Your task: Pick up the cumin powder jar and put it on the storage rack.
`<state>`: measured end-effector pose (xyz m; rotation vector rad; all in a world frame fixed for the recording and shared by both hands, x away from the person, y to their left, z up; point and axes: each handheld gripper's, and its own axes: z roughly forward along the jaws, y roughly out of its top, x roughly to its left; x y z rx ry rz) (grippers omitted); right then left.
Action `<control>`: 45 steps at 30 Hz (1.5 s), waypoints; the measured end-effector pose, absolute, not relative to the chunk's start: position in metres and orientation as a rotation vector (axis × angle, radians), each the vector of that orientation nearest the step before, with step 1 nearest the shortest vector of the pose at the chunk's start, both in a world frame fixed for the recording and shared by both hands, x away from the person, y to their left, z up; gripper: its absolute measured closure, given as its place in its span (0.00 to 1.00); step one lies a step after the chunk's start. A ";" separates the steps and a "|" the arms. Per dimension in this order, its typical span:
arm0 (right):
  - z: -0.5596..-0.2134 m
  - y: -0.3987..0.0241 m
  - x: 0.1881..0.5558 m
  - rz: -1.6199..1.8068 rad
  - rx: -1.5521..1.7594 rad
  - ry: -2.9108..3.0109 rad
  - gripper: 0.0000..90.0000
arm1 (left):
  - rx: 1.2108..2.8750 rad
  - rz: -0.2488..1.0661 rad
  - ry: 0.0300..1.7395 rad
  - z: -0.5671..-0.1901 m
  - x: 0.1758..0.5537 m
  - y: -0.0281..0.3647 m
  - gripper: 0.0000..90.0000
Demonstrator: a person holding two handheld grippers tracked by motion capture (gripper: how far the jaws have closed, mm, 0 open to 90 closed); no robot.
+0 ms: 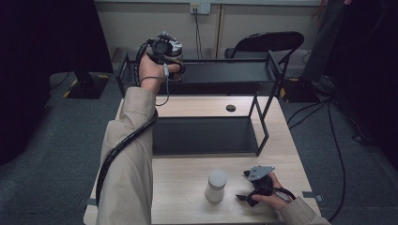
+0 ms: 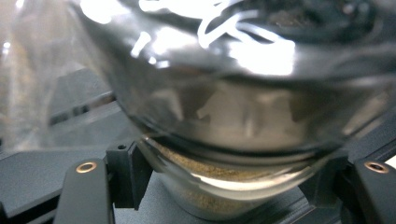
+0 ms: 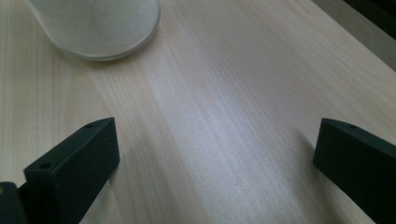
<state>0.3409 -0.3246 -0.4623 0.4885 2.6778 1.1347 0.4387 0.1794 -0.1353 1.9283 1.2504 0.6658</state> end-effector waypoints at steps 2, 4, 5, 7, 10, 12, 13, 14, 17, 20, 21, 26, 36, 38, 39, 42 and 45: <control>-0.462 -0.325 0.341 1.135 0.488 2.678 0.00 | 1.913 0.660 1.262 -0.137 0.439 0.179 0.34; -0.462 -0.325 0.341 1.135 0.488 2.678 0.00 | 1.911 0.661 1.261 -0.137 0.438 0.179 0.34; -0.462 -0.325 0.341 1.135 0.488 2.678 0.00 | 1.910 0.662 1.262 -0.137 0.438 0.179 0.34; -0.462 -0.325 0.341 1.135 0.488 2.677 0.00 | 1.909 0.666 1.260 -0.138 0.438 0.179 0.34; -0.462 -0.325 0.341 1.134 0.488 2.678 0.00 | 1.906 0.668 1.262 -0.138 0.437 0.179 0.34; -0.462 -0.325 0.341 1.135 0.488 2.678 0.00 | 1.909 0.679 1.256 -0.138 0.437 0.178 0.34; -0.462 -0.325 0.341 1.135 0.489 2.678 0.00 | 1.899 0.680 1.256 -0.138 0.436 0.179 0.33; -0.462 -0.325 0.341 1.135 0.489 2.678 0.00 | 1.897 0.683 1.254 -0.138 0.435 0.178 0.32; -0.462 -0.325 0.341 1.134 0.488 2.678 0.00 | 1.907 0.683 1.251 -0.137 0.434 0.177 0.30; -0.462 -0.325 0.341 1.135 0.488 2.678 0.00 | 1.900 0.687 1.255 -0.137 0.432 0.176 0.25; -0.462 -0.325 0.341 1.135 0.489 2.678 0.00 | 1.912 0.688 1.253 -0.137 0.432 0.176 0.25; -0.462 -0.325 0.341 1.135 0.488 2.677 0.00 | 1.892 0.703 1.264 -0.138 0.427 0.177 0.14; -0.462 -0.325 0.341 1.135 0.488 2.677 0.00 | 1.850 0.697 1.249 -0.144 0.411 0.187 0.01; -0.462 -0.325 0.341 1.135 0.488 2.677 0.00 | 1.839 0.698 1.257 -0.145 0.408 0.188 0.01; -0.462 -0.325 0.341 1.135 0.488 2.677 0.00 | 1.839 0.694 1.249 -0.146 0.406 0.189 0.01; -0.462 -0.325 0.341 1.135 0.488 2.677 0.00 | 1.837 0.680 1.226 -0.148 0.401 0.194 0.02; -0.462 -0.325 0.341 1.135 0.488 2.677 0.00 | 1.849 0.698 1.202 -0.148 0.396 0.194 0.01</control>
